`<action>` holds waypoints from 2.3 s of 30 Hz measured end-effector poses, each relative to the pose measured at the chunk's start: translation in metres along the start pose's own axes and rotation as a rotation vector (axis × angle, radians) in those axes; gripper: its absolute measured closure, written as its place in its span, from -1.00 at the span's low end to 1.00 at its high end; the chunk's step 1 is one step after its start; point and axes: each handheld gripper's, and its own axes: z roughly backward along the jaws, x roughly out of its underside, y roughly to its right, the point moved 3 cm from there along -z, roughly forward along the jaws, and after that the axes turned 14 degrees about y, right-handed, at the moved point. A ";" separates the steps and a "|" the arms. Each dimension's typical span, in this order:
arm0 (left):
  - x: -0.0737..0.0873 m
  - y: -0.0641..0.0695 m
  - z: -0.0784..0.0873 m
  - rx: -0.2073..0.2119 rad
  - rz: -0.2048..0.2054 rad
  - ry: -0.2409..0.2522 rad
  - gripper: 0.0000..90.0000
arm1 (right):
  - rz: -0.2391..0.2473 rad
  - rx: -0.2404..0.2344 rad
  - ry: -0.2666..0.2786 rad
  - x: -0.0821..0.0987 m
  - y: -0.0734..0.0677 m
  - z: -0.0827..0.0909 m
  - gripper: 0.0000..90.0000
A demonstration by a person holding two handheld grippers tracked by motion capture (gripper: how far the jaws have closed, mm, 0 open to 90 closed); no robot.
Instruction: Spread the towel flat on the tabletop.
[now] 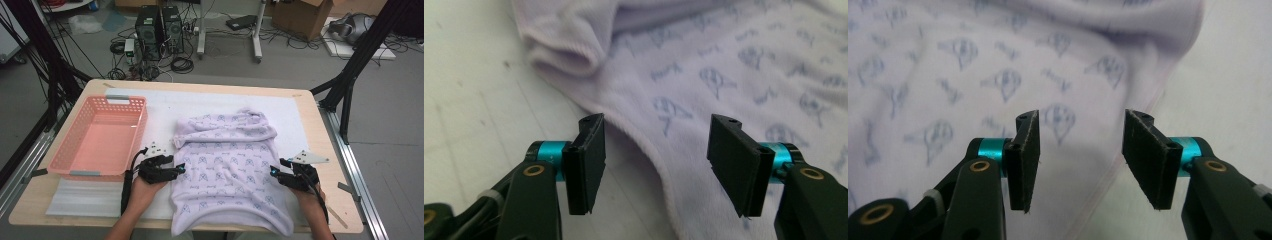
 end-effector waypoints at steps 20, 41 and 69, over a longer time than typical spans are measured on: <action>-0.045 -0.047 -0.047 -0.246 0.038 0.114 0.95 | -0.020 0.135 0.047 -0.028 0.035 -0.054 0.97; 0.008 -0.002 0.032 -0.003 0.052 0.081 0.06 | -0.063 0.058 0.083 0.004 0.001 0.015 0.26; 0.063 0.063 0.103 -0.040 -0.028 0.089 0.95 | -0.083 0.024 -0.010 0.054 -0.067 0.090 0.94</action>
